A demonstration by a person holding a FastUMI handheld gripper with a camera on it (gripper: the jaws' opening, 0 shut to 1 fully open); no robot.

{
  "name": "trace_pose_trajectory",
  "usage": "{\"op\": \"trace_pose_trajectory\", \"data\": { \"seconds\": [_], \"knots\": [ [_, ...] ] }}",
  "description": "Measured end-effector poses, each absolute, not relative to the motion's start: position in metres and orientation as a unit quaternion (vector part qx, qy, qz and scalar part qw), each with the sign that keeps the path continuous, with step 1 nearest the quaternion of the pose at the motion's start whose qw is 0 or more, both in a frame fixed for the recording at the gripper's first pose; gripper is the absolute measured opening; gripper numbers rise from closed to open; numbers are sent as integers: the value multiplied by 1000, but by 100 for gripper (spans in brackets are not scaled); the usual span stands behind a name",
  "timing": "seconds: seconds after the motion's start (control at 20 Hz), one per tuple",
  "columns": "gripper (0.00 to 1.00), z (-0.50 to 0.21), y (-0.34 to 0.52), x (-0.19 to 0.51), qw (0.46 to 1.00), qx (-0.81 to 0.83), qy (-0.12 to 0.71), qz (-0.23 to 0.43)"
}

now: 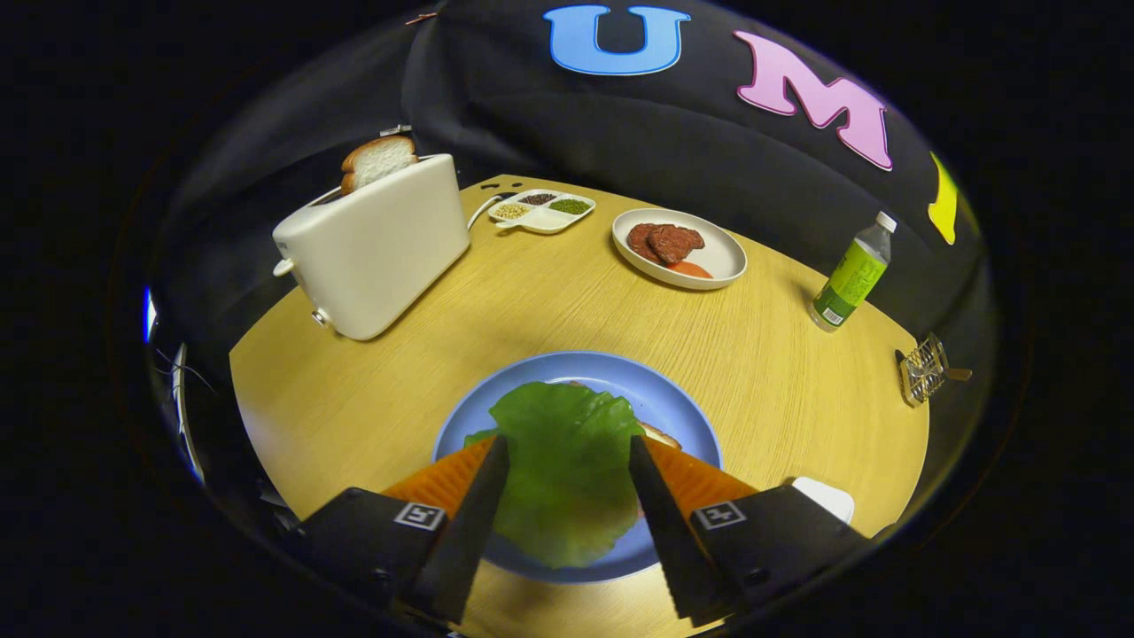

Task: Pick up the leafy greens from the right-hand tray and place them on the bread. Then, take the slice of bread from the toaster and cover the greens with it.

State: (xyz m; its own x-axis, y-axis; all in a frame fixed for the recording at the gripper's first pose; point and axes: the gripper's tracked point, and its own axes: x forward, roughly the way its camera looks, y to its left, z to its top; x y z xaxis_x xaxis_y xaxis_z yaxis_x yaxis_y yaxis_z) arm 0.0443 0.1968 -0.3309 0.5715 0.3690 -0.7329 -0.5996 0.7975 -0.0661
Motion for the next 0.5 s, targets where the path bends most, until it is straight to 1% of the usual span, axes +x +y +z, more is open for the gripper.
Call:
{"op": "trace_pose_trajectory", "data": {
  "seconds": [0.05, 0.3, 0.5],
  "knots": [
    [98, -327, 195, 46, 876, -150, 367, 276],
    [99, -289, 198, 53, 896, -125, 332, 269],
    [99, -246, 213, 55, 906, -115, 293, 282]
  ]
}}
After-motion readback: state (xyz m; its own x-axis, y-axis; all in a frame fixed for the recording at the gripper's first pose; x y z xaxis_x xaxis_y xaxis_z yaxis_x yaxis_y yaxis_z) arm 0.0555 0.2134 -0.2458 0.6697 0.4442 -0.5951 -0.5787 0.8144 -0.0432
